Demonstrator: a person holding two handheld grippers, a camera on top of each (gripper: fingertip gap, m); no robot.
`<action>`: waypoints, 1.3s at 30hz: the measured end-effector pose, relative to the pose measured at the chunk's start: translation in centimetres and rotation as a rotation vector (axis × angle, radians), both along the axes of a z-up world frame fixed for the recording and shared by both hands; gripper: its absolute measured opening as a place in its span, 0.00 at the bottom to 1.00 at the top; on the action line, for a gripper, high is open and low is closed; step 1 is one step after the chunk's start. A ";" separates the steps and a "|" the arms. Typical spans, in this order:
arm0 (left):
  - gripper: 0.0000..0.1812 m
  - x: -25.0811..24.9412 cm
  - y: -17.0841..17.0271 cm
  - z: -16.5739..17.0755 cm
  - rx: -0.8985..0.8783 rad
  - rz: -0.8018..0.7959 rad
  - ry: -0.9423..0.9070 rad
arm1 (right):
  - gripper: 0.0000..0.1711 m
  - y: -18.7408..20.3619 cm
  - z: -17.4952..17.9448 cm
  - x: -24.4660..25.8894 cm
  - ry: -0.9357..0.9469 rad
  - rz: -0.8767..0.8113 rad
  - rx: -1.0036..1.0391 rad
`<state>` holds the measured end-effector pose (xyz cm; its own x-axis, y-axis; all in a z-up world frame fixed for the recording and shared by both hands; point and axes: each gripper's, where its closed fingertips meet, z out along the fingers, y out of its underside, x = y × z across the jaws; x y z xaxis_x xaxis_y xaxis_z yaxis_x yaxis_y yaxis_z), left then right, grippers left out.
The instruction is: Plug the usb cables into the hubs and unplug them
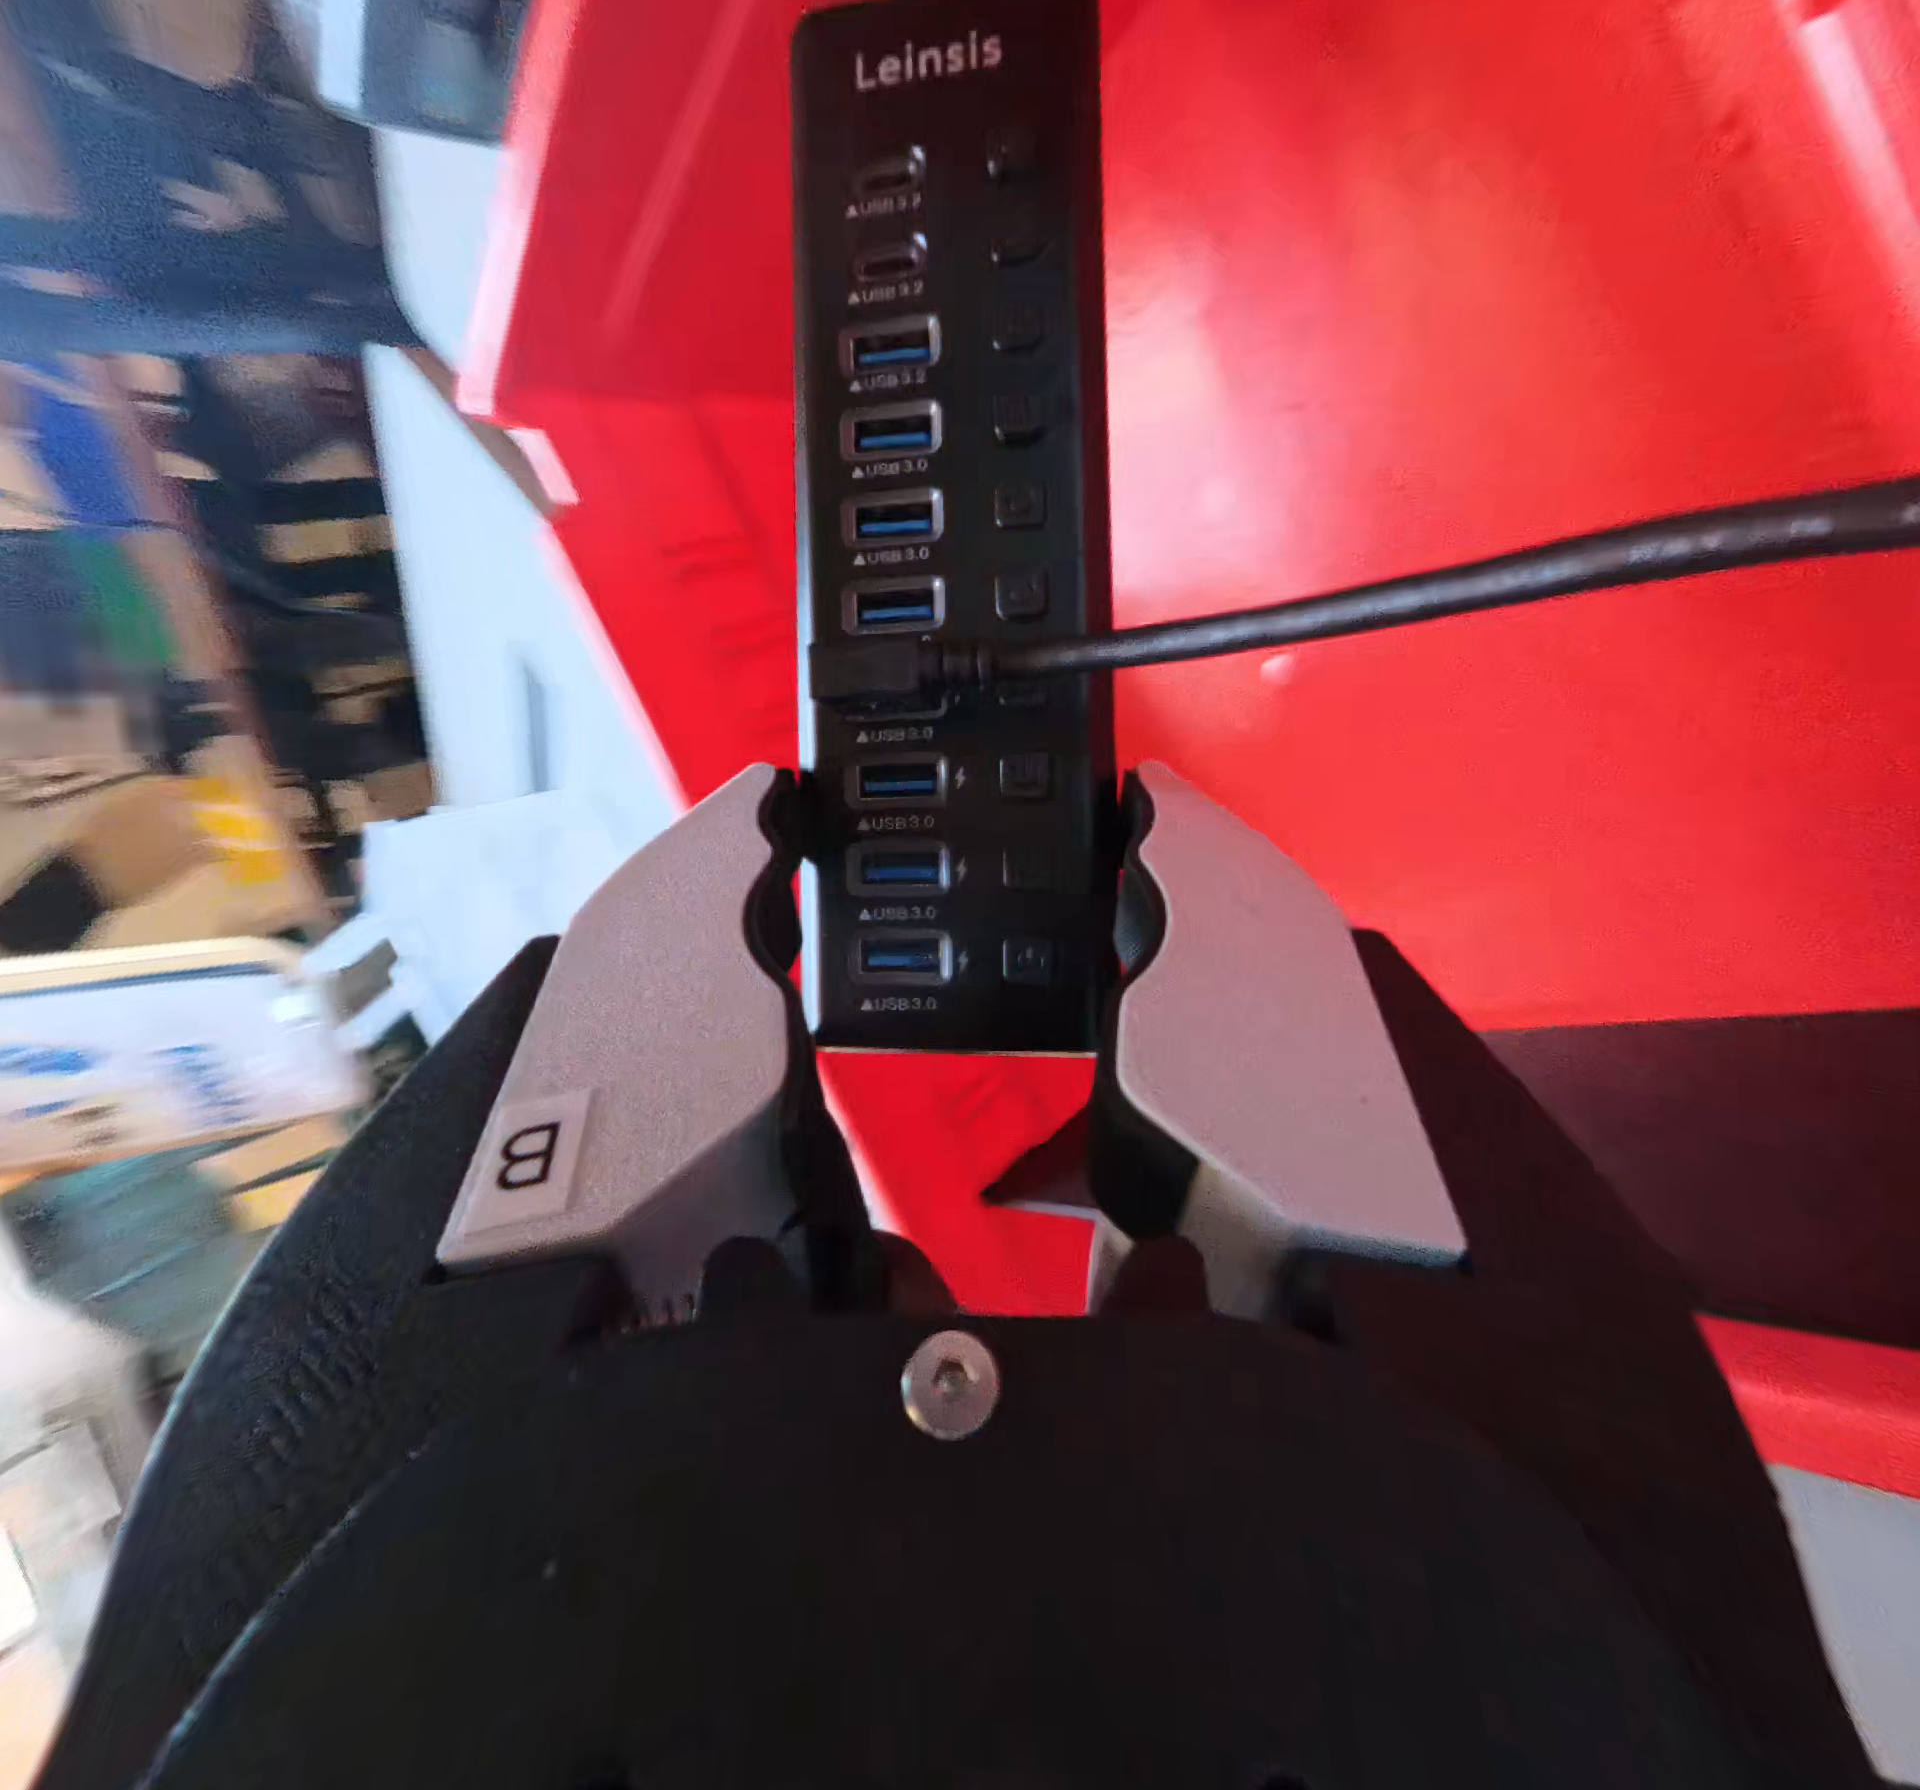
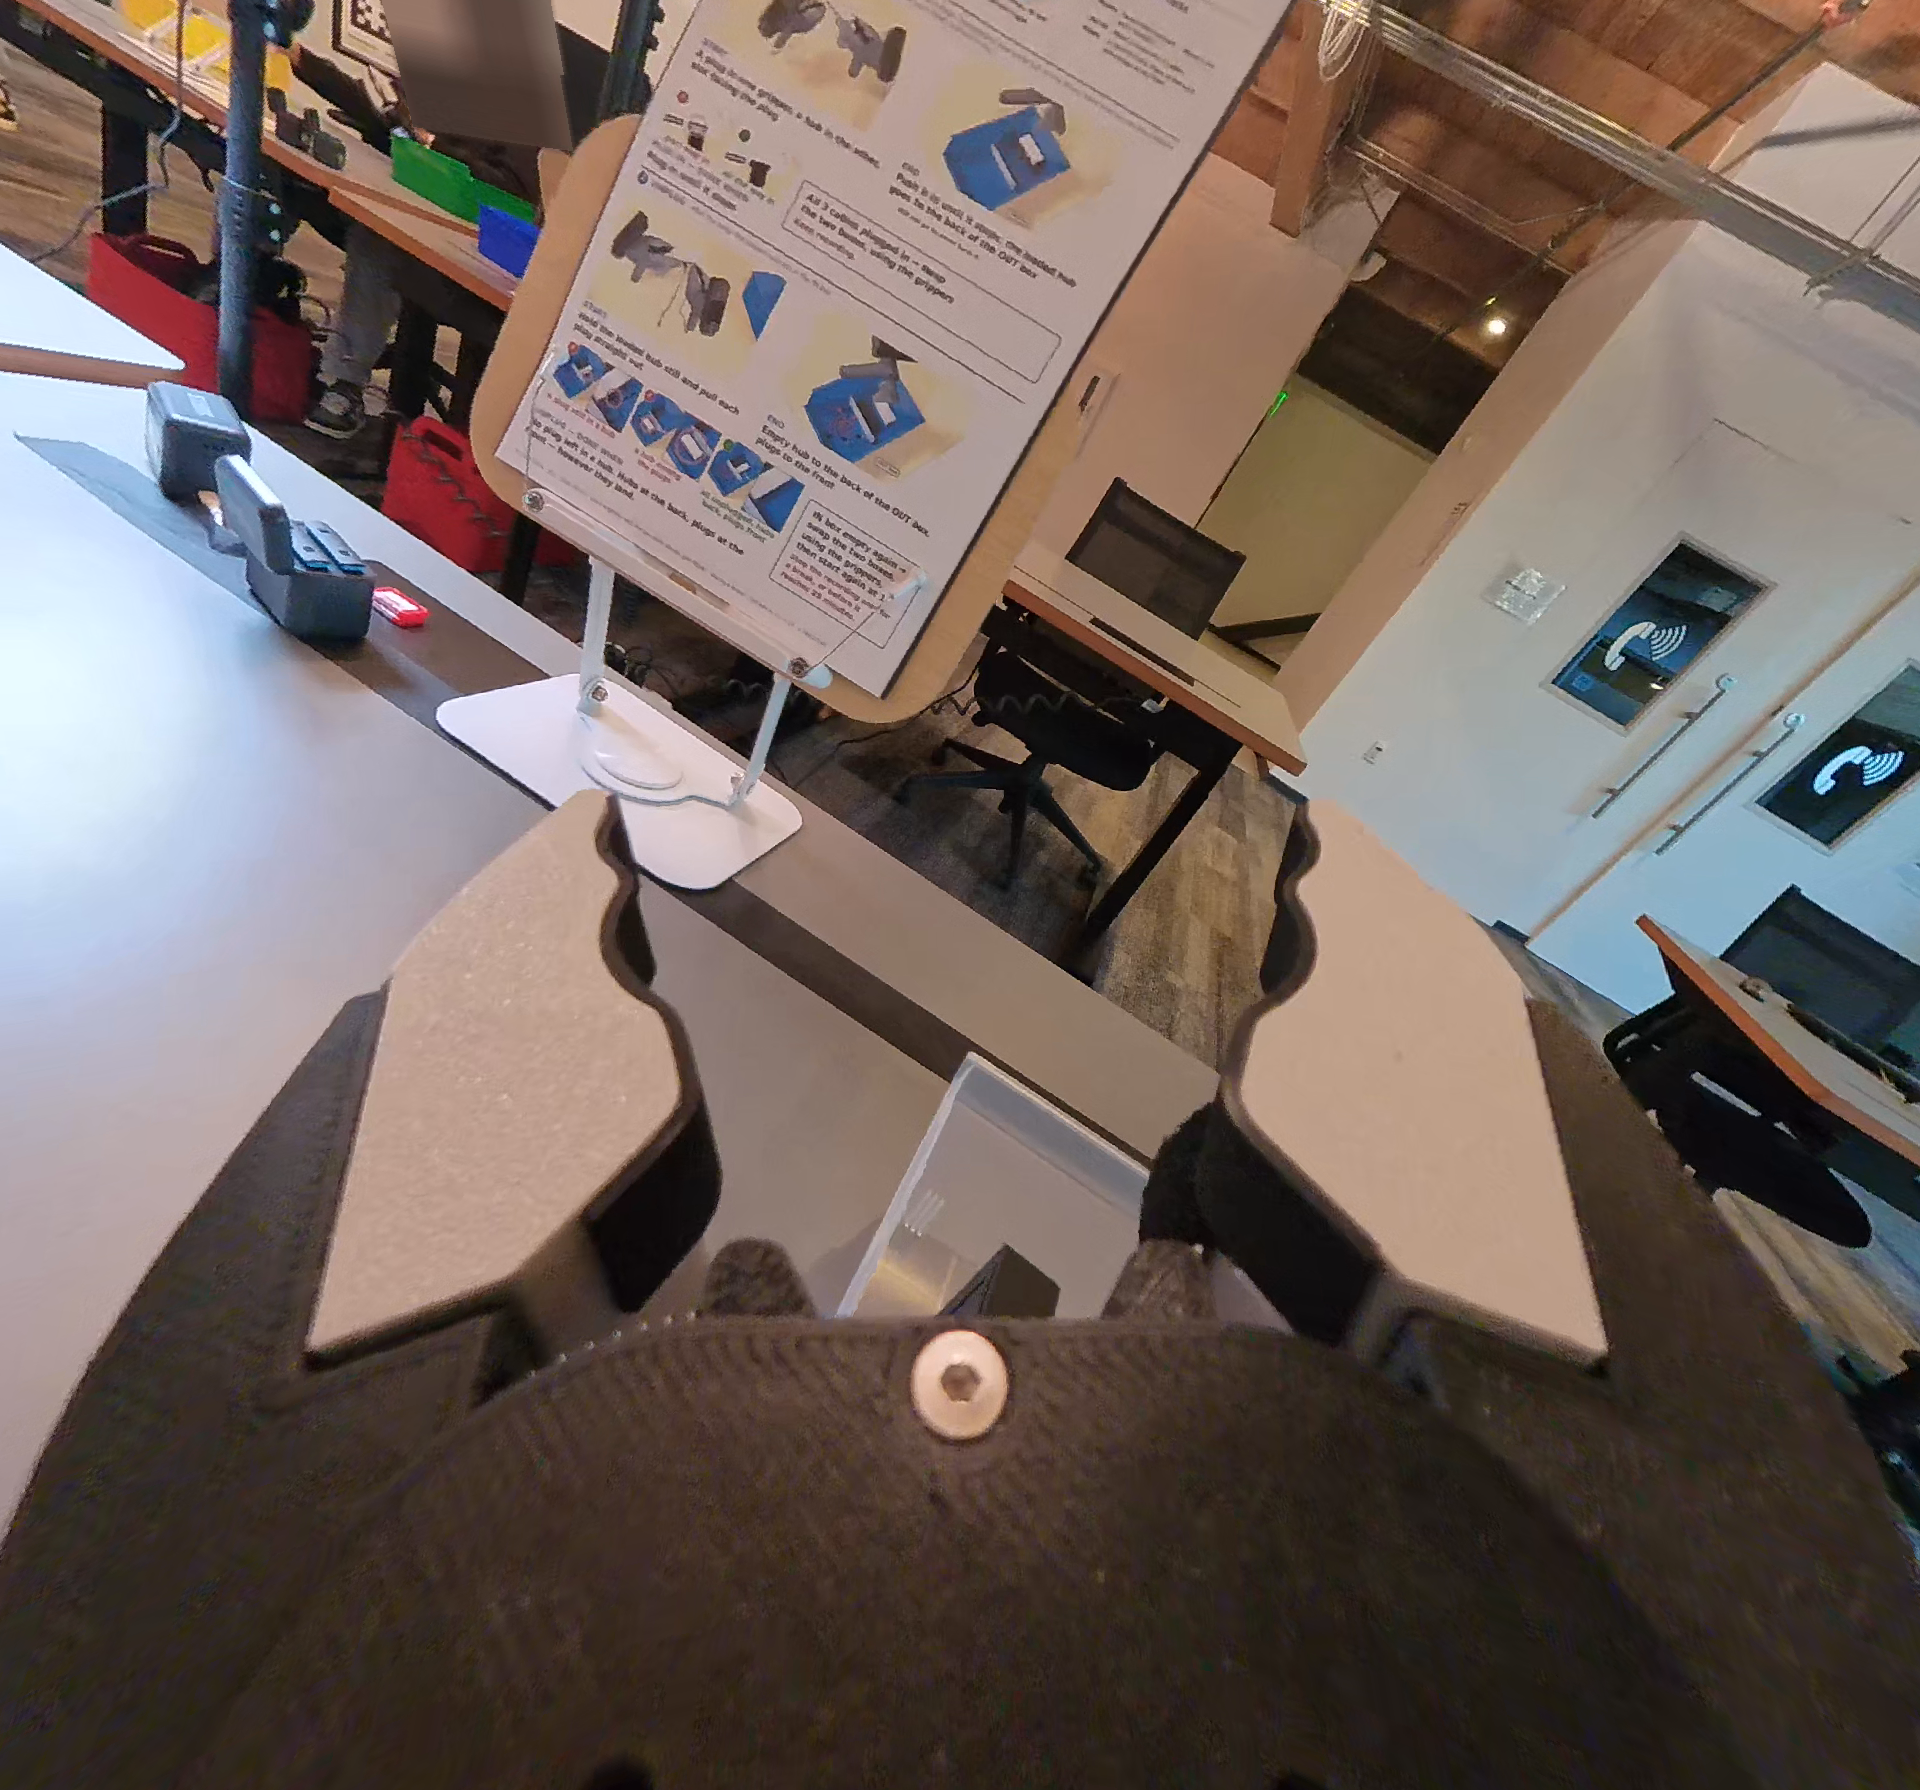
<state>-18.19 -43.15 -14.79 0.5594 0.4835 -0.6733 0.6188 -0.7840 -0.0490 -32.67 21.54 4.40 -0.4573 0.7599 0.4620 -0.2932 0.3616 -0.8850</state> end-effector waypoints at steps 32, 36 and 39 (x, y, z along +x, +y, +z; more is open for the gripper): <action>0.31 3.3 1.7 -5.5 0.351 0.136 -0.363 | 0.69 -6.8 -1.2 0.7 0.060 0.085 0.233; 0.32 4.4 1.4 -8.3 0.358 0.151 -0.512 | 0.68 -6.8 -1.0 0.8 0.078 0.086 0.230; 0.32 4.5 1.6 -8.6 0.408 0.148 -0.556 | 0.68 -6.7 -0.9 0.7 0.081 0.081 0.228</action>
<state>-13.66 -41.59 -23.41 0.6765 0.7344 -0.0551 0.7363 -0.6758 0.0336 -31.95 14.82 3.49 -0.4671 0.5938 0.6551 -0.3964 0.5216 -0.7555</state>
